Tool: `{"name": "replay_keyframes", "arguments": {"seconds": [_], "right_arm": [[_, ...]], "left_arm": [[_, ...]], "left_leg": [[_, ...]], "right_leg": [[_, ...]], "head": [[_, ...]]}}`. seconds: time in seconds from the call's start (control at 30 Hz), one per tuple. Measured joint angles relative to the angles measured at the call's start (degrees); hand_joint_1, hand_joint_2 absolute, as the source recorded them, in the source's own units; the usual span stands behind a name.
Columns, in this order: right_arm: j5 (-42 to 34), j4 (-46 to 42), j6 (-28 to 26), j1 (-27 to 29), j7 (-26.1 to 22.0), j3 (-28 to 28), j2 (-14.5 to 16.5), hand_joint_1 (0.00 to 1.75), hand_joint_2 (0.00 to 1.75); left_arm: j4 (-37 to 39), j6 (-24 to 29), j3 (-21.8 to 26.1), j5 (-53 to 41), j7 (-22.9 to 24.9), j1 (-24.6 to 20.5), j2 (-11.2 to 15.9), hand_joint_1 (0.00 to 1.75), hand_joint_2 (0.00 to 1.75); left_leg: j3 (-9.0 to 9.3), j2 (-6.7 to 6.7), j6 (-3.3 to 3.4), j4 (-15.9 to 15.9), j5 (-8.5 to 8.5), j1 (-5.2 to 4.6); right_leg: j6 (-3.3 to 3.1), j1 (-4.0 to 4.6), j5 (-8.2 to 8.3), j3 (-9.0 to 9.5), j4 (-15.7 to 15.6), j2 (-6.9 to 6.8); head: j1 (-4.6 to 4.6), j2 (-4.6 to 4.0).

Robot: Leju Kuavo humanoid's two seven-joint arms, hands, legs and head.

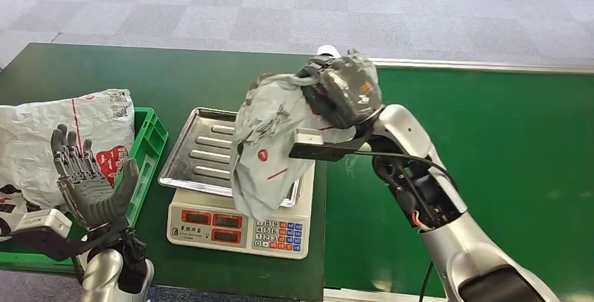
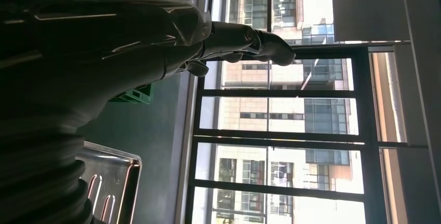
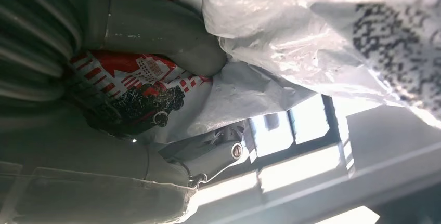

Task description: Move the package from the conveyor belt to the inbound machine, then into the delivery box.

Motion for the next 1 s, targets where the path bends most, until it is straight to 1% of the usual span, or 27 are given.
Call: {"name": "replay_keyframes", "arguments": {"seconds": [0.1, 0.23, 0.3, 0.47, 0.57, 0.7, 0.8, 0.83, 0.93, 0.97, 1.0], "right_arm": [[0.28, 7.67, -1.88, -1.62, -1.05, 4.48, 3.26, 1.75, 1.75], [0.10, 15.08, -3.54, -2.32, -1.98, 7.70, 6.37, 1.75, 1.75], [0.02, 17.31, -3.69, -2.43, -2.03, 8.60, 7.29, 1.75, 1.75], [-0.11, 20.49, -3.76, -2.82, -2.09, 9.76, 8.38, 1.75, 1.75], [0.49, 23.21, -2.69, -3.28, -1.93, 10.65, 9.34, 1.75, 1.75], [2.93, 29.21, -0.65, -3.72, 1.79, 12.94, 11.36, 1.75, 1.75], [3.88, 32.48, -2.27, -4.09, 5.46, 13.96, 12.19, 1.75, 1.75], [3.98, 33.36, -3.19, -4.26, 6.93, 14.11, 12.37, 1.64, 1.75], [3.81, 35.37, -5.88, -4.74, 10.65, 14.26, 12.69, 0.34, 1.75], [3.63, 35.84, -7.07, -4.84, 11.33, 14.20, 12.73, 0.00, 1.75], [3.41, 36.20, -8.43, -4.89, 11.70, 14.07, 12.73, 0.00, 1.75]], "left_arm": [[0.35, -0.22, -0.09, 0.07, 0.00, -0.31, 0.02, 0.00, 1.75], [0.94, -0.61, -0.51, 0.12, 0.01, -0.68, 0.03, 0.00, 1.75], [1.21, -0.63, -0.71, 0.14, 0.00, -0.77, 0.04, 0.00, 1.75], [1.46, -0.64, -0.99, 0.15, 0.00, -0.82, 0.04, 0.00, 1.75], [1.84, -0.64, -1.15, 0.22, 0.00, -1.11, 0.05, 0.00, 1.75], [2.64, -0.39, -1.71, 0.48, -0.01, -1.71, 0.07, 0.00, 1.75], [3.08, -0.15, -1.90, 0.71, -0.01, -1.76, 0.09, 0.00, 1.75], [3.19, -0.11, -1.92, 0.79, -0.01, -1.76, 0.09, 0.00, 1.75], [3.46, -0.22, -1.96, 0.95, 0.00, -1.76, 0.10, 0.00, 1.75], [3.60, -0.30, -1.99, 0.95, 0.00, -1.78, 0.11, 0.00, 1.75], [3.76, -0.38, -2.03, 0.96, 0.00, -1.81, 0.11, 0.00, 1.75]], "left_leg": [[-0.03, -0.04, 0.00, 0.01, 0.00, -0.01], [-0.04, -0.06, 0.00, 0.02, -0.01, -0.02], [-0.05, -0.06, 0.00, 0.02, -0.01, -0.02], [-0.04, -0.05, 0.00, 0.02, 0.00, -0.02], [-0.04, -0.04, 0.00, 0.01, 0.00, -0.01], [-0.03, -0.05, 0.00, 0.01, 0.00, -0.01], [-0.04, -0.06, 0.00, 0.02, 0.00, -0.01], [-0.05, -0.06, 0.00, 0.02, 0.00, -0.02], [-0.05, -0.06, 0.00, 0.02, 0.00, -0.02], [-0.04, -0.05, 0.00, 0.03, 0.00, -0.02], [-0.04, -0.05, 0.00, 0.03, 0.00, -0.02]], "right_leg": [[0.00, -0.01, 0.00, -0.02, 0.00, -0.03], [0.00, -0.02, 0.00, -0.04, -0.01, -0.02], [0.00, -0.02, 0.00, -0.05, -0.01, -0.02], [0.00, -0.02, 0.01, -0.06, -0.01, -0.02], [0.00, -0.01, 0.01, -0.06, -0.01, -0.01], [0.00, -0.01, 0.01, -0.07, -0.01, -0.01], [0.00, -0.02, 0.01, -0.06, -0.01, -0.01], [0.00, -0.02, 0.01, -0.06, -0.01, -0.01], [0.00, -0.02, 0.01, -0.07, -0.01, -0.01], [0.00, -0.02, 0.01, -0.08, -0.01, -0.01], [0.00, -0.02, 0.01, -0.08, -0.01, -0.01]], "head": [[0.00, 0.00], [-0.01, 0.00], [-0.01, 0.00], [0.00, 0.00], [0.00, 0.00], [-0.01, 0.00], [-0.01, 0.00], [0.00, 0.00], [0.01, 0.00], [0.01, 0.00], [0.00, 0.00]]}}
